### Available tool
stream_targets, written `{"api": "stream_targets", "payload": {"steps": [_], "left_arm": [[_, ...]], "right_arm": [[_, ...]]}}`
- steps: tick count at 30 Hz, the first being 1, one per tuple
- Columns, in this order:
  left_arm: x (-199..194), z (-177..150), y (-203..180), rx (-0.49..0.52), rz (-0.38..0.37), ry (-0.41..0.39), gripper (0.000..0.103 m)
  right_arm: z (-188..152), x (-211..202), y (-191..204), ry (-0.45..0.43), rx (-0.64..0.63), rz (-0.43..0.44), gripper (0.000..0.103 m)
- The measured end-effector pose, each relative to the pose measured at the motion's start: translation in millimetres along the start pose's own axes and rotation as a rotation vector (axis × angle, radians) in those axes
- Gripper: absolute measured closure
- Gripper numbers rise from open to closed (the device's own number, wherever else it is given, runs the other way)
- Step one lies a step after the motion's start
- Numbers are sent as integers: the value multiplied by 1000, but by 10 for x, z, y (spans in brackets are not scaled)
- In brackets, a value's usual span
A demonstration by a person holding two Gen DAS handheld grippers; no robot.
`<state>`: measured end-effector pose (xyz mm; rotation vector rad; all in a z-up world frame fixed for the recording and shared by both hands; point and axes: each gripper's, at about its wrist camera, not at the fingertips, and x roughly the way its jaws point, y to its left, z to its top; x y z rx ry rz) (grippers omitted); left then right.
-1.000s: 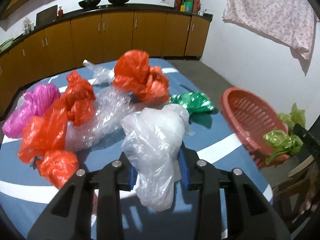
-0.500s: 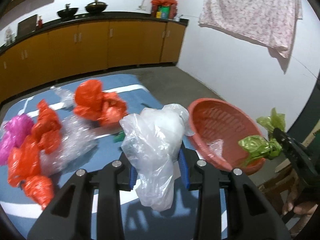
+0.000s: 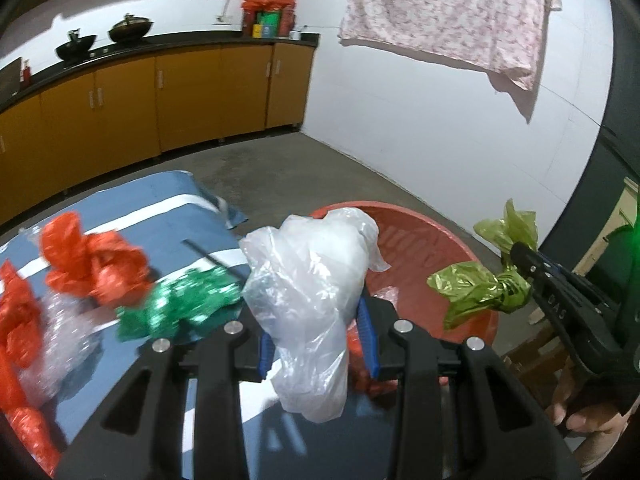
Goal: Collect trash
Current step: 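Carry both bags over the red basket and open both grippers, then move both tools back over the table of bags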
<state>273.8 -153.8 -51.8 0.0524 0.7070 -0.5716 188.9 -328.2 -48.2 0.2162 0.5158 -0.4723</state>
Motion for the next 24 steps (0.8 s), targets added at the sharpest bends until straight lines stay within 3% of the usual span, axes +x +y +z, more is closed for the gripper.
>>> {"api": "stream_targets", "payload": {"steps": [8,15,18,20,24], "left_arm": [[452,108,-220,30,-61,41,69],[691,151,-266,37,-89,70,65],[727,124,-229,33,-99,79,58],[747,112,-224,26,-99,83,54],[755,79,-174,11,-87,93,50]], "right_arm": [[95,187,-114,0,23,-12,98],[151,332,-146,18,42,66,98],[124,377,-167,38,53,95,87],[108,389,-196,50,65,116,71],[99,371,-214,55,68,120,66]]}}
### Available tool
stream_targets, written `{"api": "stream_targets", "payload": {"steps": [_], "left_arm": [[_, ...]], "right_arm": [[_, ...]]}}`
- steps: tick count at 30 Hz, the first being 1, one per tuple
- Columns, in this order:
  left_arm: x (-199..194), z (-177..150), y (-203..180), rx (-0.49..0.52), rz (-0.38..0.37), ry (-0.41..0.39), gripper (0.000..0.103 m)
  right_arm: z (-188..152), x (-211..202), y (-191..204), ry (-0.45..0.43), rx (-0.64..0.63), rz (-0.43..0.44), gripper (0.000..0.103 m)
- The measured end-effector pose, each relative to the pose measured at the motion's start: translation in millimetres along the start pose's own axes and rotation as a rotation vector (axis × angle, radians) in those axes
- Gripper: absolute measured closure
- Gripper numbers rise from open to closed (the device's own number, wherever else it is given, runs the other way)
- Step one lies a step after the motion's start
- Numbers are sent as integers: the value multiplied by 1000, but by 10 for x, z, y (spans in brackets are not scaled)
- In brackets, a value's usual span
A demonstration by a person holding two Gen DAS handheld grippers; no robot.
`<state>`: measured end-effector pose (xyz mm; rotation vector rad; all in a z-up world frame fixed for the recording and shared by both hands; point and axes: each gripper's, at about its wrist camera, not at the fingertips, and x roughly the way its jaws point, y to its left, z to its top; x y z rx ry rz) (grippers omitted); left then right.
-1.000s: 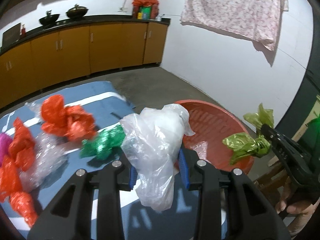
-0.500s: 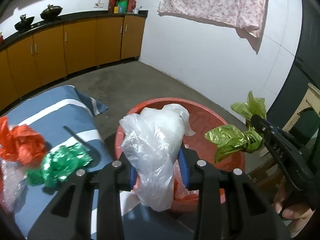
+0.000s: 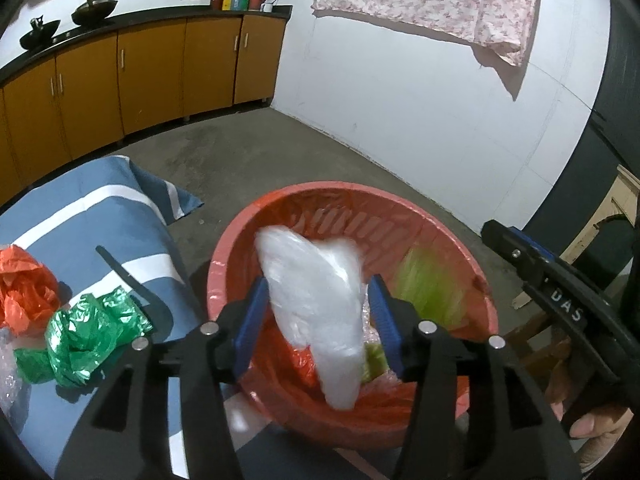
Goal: Collect trash
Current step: 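Move both tools back over the table of bags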
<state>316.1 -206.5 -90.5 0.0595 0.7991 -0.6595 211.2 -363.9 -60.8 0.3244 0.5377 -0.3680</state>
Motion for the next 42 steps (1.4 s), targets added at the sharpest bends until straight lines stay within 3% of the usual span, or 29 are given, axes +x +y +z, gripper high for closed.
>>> {"api": "stream_targets", "payload": {"steps": [8,12,16,20,24,35,42], "left_arm": [[-253,-7,107,-14,47,-43,37],[-560,-59,201,-39,88,-85,26],[-948,-232,345,-77,141,-122,19],[-1345,-526,530,-106,205,-142,16],[-1792,-882,816,-142,309,-173,15],[-2899,-1759,1807,-284,686,-225,9],[-3343,-2083,2310,-424,770,-243,4]], "right_arm": [[-7,-180,59,-15,-32,-31,66],[-26,-290,102,-21,-42,-30,66],[-112,-453,217,-30,-49,-15,48],[-214,-564,426,-17,-84,28,48],[-359,-669,819,-1,-156,93,48],[-1026,-837,2279,137,-373,411,42],[-1447,-952,3123,200,-484,563,33]]}}
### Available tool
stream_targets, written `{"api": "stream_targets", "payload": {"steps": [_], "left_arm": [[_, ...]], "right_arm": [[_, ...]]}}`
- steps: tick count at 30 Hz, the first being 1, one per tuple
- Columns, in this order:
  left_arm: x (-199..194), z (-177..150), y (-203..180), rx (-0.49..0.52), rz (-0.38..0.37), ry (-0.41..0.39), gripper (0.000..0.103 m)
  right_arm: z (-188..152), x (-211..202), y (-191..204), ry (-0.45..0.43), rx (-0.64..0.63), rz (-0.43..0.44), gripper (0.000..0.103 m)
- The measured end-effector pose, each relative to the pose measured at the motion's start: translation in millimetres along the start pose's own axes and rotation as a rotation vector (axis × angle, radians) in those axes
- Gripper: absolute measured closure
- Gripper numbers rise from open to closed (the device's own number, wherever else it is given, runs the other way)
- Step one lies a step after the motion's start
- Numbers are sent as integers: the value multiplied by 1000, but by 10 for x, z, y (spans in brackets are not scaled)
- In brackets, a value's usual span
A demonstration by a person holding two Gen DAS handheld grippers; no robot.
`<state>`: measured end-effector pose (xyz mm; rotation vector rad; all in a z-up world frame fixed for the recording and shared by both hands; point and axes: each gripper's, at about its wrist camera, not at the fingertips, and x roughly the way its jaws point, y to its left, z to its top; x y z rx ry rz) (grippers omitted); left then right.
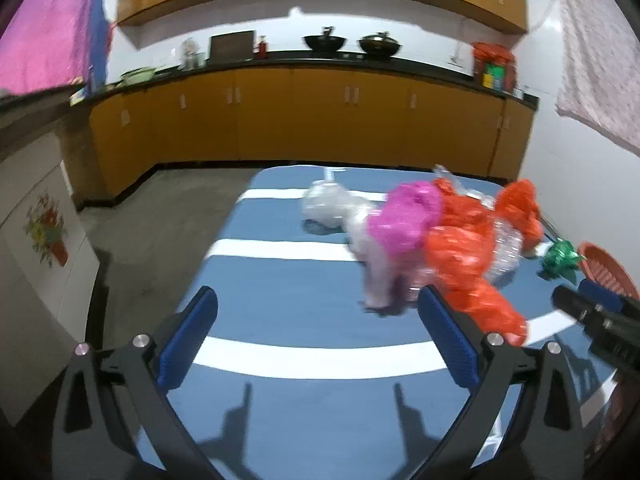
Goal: Collect trash
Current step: 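Move both tools back over the table of bags, then grasp the red bag with the right gripper while the left gripper grasps the pink bag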
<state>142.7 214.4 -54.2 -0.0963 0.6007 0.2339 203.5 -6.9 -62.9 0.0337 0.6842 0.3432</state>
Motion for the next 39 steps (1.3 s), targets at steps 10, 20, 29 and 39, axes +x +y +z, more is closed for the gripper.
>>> {"api": "stream_targets", "payload": {"steps": [10,20,29,39], "left_arm": [[101,-35,501,-48,39,17,4],[203,-63,595,-79,36,42,4],[217,29,384,-65,-12,31,4],[326,419,-159,5,-99,-35,4]], "right_arm": [[29,517,503,70,-102,-4,30],[32,663,564,118,-142,-31,48],[-28,463,354,101,-121,-39,53],[-174,-18,-266,57,-31,-136,53]]}}
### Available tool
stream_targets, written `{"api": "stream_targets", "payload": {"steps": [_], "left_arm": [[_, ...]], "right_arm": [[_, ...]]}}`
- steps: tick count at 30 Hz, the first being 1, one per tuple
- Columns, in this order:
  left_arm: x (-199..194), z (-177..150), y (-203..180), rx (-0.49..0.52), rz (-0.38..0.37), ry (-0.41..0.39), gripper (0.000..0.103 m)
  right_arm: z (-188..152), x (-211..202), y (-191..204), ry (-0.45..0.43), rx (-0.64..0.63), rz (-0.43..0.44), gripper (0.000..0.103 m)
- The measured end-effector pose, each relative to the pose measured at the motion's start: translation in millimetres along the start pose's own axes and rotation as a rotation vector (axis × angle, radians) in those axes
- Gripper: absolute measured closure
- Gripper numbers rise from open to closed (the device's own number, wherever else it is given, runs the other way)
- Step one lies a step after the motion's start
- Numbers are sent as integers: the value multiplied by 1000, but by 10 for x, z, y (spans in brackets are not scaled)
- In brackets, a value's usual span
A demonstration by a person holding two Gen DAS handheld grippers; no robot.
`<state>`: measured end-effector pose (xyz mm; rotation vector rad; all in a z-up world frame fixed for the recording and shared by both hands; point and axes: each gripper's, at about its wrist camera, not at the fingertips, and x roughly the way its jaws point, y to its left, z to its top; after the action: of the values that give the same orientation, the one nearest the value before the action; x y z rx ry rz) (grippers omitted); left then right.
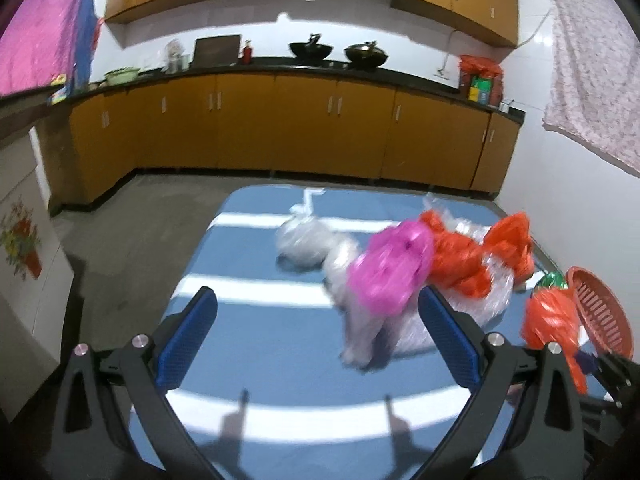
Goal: Collect trash
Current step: 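Grasp the red bag with the right gripper while the left gripper grasps the pink bag, then lift both bags and carry them toward the red basket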
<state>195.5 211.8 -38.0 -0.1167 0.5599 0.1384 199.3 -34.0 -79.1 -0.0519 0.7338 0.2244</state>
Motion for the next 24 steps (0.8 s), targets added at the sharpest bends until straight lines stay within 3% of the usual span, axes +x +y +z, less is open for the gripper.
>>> {"api": "stream_targets", "payload": {"steps": [5,14,19,24], "left_arm": [[405,230,-269,35,-26,43,4],[951,267,-498,79,-41,150,5],[1085,233,-637,129,-64,190,27],[1171,198,-700,149,-73,216,37]], "right_arm": [[-20,-82,-398,-8,81,-63,53],[-100,-62,-949,7,191,-124,53],[-150,-54,-1085,13,227,-128,53],[-181,-83,-1127,11,234,-128,53]]}}
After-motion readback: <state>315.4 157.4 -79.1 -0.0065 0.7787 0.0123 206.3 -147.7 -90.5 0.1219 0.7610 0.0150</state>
